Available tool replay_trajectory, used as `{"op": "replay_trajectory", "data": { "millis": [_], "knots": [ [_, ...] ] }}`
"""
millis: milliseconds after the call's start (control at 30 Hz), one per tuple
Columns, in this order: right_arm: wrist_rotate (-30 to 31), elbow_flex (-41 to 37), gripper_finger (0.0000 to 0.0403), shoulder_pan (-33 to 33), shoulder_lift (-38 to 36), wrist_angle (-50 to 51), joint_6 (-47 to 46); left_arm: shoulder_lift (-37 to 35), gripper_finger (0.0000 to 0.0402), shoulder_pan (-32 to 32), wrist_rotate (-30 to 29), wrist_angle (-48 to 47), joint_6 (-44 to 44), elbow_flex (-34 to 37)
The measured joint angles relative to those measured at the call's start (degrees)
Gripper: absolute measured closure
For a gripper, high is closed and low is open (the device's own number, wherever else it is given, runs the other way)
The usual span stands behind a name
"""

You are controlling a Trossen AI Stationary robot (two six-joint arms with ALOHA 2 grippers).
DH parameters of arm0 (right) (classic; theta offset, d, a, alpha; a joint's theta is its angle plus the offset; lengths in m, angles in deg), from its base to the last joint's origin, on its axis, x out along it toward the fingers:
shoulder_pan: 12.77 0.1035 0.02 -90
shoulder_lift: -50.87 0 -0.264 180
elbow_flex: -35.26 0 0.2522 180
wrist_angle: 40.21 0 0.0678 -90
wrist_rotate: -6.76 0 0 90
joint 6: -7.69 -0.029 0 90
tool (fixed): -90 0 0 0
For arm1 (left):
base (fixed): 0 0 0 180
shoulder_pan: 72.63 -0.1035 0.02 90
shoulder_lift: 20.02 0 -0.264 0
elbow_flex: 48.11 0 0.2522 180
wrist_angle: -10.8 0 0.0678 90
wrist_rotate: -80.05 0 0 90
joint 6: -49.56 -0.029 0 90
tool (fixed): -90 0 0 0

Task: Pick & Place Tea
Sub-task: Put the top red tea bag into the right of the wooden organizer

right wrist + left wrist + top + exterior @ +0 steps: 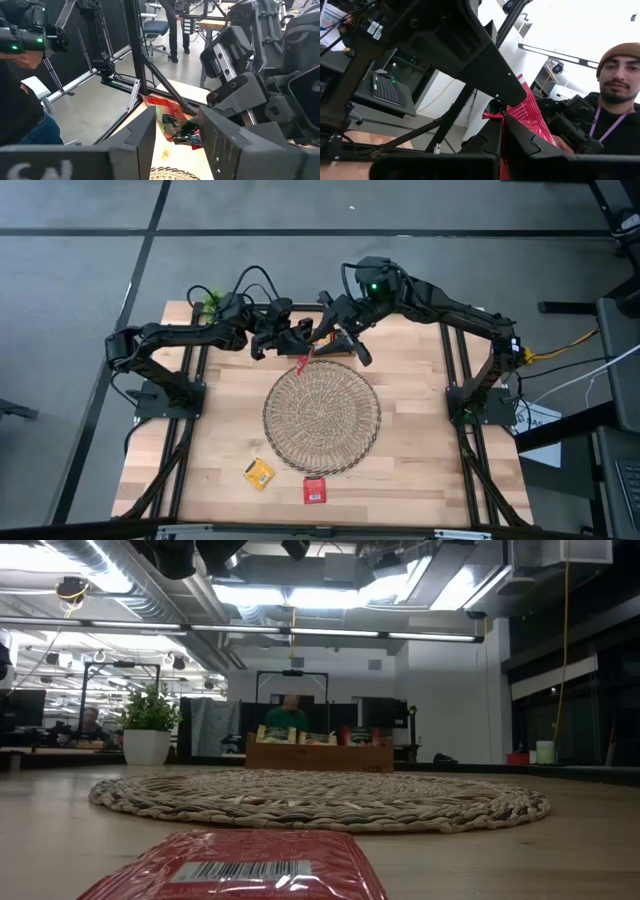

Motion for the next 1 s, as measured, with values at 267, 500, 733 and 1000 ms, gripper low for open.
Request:
{"op": "replay_trajectory", "data": {
  "millis": [267, 500, 733, 1000],
  "knots": [
    [0.2, 0.0, 0.0374, 0.0, 0.0, -0.5, 0.1, 0.0, 0.0398, 0.0, 0.0, 0.0, 0.0, 0.0],
    [0.4, 0.0, 0.0398, 0.0, 0.0, -0.4, -0.3, 0.0, 0.0374, -0.4, 0.0, -0.3, 4.7, 0.0],
    [0.2, 2.0, 0.0399, 0.0, 0.0, 1.2, -0.9, -0.1, 0.0297, -0.4, 4.1, -1.4, 10.9, 0.0],
    [3.2, 8.3, 0.0401, -1.5, 0.0, 12.0, -0.2, -0.1, 0.0204, -0.5, 13.8, -5.2, 9.1, 0.0]
  ]
}}
